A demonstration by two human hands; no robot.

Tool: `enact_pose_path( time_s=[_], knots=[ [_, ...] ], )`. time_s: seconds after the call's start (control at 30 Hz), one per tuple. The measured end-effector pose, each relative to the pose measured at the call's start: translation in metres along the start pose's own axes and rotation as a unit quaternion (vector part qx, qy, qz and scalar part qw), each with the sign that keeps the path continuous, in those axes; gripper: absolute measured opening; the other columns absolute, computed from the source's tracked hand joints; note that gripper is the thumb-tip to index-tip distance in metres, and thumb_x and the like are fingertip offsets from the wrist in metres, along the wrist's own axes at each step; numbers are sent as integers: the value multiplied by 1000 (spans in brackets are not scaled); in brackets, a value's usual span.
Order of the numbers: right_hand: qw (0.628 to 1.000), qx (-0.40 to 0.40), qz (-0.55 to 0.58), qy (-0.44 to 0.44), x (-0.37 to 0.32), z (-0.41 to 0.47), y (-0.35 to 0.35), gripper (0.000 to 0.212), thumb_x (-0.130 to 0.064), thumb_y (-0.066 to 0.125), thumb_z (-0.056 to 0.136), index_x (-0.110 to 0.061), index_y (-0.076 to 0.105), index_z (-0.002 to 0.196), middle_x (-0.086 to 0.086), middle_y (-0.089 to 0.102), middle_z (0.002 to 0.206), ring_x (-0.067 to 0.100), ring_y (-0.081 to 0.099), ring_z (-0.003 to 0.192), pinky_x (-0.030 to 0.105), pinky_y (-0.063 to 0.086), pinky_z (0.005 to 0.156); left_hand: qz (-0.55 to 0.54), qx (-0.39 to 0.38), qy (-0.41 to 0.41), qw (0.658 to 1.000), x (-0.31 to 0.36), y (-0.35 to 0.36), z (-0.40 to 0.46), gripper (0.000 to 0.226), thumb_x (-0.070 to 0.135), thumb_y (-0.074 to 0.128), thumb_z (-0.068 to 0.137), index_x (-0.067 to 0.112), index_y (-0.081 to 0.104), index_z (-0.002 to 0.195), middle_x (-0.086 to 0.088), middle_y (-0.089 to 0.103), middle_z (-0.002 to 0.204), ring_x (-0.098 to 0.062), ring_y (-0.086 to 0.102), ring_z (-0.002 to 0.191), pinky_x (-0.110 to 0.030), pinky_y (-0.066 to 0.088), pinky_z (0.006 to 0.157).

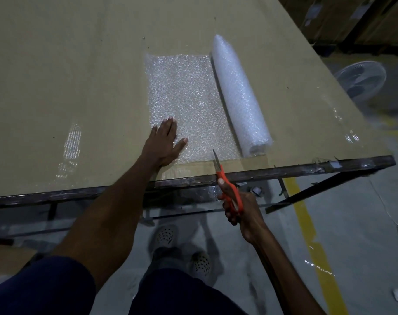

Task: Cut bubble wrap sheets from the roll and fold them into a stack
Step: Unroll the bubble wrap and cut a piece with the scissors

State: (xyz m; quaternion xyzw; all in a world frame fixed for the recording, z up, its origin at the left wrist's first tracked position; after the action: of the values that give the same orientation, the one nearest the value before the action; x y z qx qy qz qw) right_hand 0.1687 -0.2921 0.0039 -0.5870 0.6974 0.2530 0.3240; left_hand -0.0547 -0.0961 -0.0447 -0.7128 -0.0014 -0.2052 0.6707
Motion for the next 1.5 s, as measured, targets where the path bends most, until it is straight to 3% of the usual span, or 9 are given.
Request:
enact_pose_path(
  time_s=[0.2,0.47,0.67,0.9,1.0,1.17,1.3,1.5],
  knots=[
    [1000,7,2,-7,3,0,2,65,-55,80,77,6,72,97,2,54,56,14,44,45,21,30,42,3,4,-1,1000,0,1,-1,78,58,26,104,5,13,159,-11,6,168,-23,3,155,-45,3,123],
    [1000,0,7,-17,5,2,-1,45,-42,82,79,1,74,89,0,51,54,11,40,41,19,28,37,-2,0,-5,1000,-1,3,-1,78,59,24,103,6,10,159,-10,4,168,-23,1,155,-44,1,123],
    [1000,4,17,-13,4,2,2,39,-43,82,79,-5,74,81,1,51,54,11,40,41,19,27,37,-4,1,-3,1000,0,2,-1,78,58,25,104,6,9,159,-11,3,168,-23,1,155,-45,1,123],
    [1000,6,7,-21,-1,7,7,50,-43,83,78,4,72,90,1,51,53,11,40,40,19,27,37,-6,4,-2,1000,0,2,-1,78,59,25,104,6,10,159,-11,4,168,-24,2,155,-45,1,123],
    [1000,6,13,-14,-3,6,7,43,-45,83,78,-3,74,83,1,53,54,10,41,41,19,28,37,-7,6,-2,1000,0,3,-1,78,58,25,104,6,10,159,-10,4,168,-23,1,155,-44,0,123],
    [1000,1,13,-25,-11,9,12,55,-51,82,70,0,73,89,-1,52,54,8,41,40,18,29,38,-13,6,-2,1000,0,2,-1,78,58,26,104,7,9,160,-10,3,168,-23,1,155,-44,0,123],
    [1000,10,4,-21,-7,11,10,57,-44,83,77,8,72,97,-2,50,51,9,39,39,19,27,37,-8,15,0,1000,0,2,-1,77,56,29,104,5,13,159,-11,7,167,-24,4,155,-44,2,123],
    [1000,9,16,-21,-18,12,18,53,-55,82,68,-5,72,81,1,54,57,10,42,42,19,28,37,-1,18,5,1000,-1,3,-1,81,60,25,101,4,16,158,-13,10,167,-26,8,154,-47,5,123]
  ],
)
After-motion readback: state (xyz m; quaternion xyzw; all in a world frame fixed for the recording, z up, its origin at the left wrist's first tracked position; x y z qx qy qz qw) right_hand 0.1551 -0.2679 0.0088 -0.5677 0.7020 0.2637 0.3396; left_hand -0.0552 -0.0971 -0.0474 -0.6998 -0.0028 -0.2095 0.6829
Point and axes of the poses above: each hand's wrist, its own z-axis towards the middle knuckle, its own y-axis out of the palm, x = y × z, the point moved 4 cm from there along z, towards the middle knuckle
